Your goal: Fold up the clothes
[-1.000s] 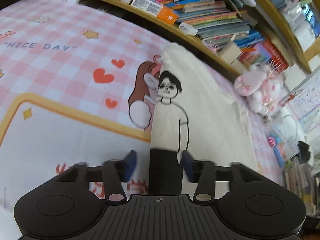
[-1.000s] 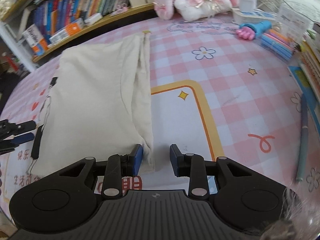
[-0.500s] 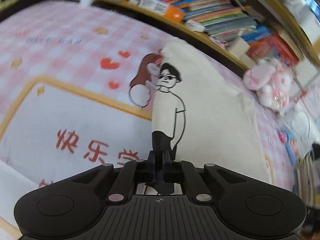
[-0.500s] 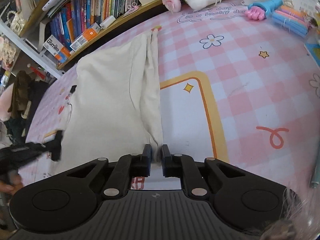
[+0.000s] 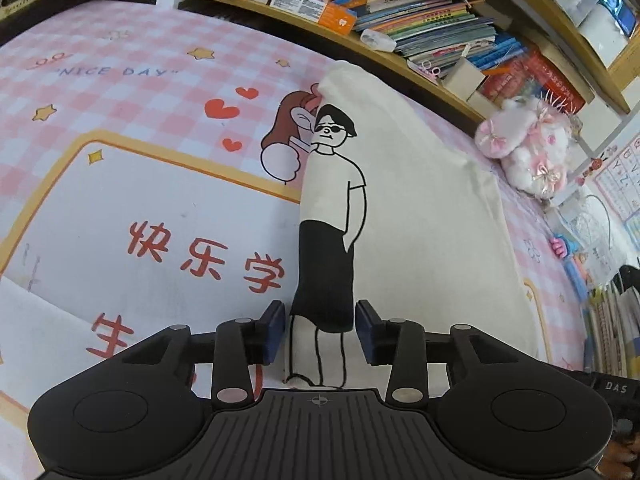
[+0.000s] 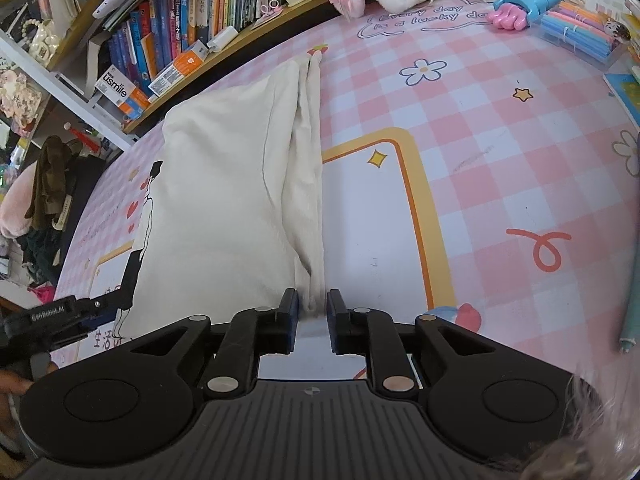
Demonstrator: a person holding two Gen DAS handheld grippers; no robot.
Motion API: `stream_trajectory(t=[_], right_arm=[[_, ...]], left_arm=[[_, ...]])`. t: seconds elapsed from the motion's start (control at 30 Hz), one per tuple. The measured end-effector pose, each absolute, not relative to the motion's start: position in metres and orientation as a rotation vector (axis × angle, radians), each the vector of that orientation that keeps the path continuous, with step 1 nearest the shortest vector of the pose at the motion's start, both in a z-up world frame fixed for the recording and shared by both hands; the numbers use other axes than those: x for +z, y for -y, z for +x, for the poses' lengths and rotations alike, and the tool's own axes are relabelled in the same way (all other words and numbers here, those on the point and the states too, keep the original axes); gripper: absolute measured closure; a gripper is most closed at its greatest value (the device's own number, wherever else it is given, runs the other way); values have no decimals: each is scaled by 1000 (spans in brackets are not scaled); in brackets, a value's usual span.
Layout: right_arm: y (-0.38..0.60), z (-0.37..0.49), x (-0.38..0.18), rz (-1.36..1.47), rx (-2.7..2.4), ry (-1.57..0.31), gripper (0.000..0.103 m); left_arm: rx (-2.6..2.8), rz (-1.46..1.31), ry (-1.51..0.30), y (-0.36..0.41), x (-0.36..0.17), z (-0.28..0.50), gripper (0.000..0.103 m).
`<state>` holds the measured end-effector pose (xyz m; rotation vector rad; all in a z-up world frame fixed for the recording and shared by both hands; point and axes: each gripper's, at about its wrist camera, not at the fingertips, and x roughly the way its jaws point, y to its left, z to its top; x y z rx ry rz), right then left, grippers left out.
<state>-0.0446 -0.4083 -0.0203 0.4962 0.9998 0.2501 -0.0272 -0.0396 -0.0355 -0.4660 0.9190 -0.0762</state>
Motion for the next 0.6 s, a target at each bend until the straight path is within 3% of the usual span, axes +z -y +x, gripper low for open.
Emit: stream_trajectory(t=[0.07,0.1,0.13,0.23,0.4,0.47,0.53,0.6], right_arm=[[405,-45,-19,474,251,-1000,90],[404,-45,-19,458,250,-999,91],[402,-46,-18,442,250,-998,92],[398,-48,-14,419,256,-997,93],[399,-57,-7,455,301,-985,94],[401,-57,-9,476,296,-992,93],[402,-57,-12,489,275,-1007,90],[404,-57,-11,504,262,-1015,78]], left_arm=[[-83,-500,-921,36,-37,-28,71],[-83,-508,-924,35,-37,-29,77],[-81,-508,-930,34,-38,-30,92],[-85,-489,-923,33,-34,-35,99],[-88,-393,-906,35,-21,-39,98],[-86,-314,-923,41,-20,-38,92],[-89,-199,-913,50,-16,-42,90],[-96,-98,-898,60,-11,-47,84]])
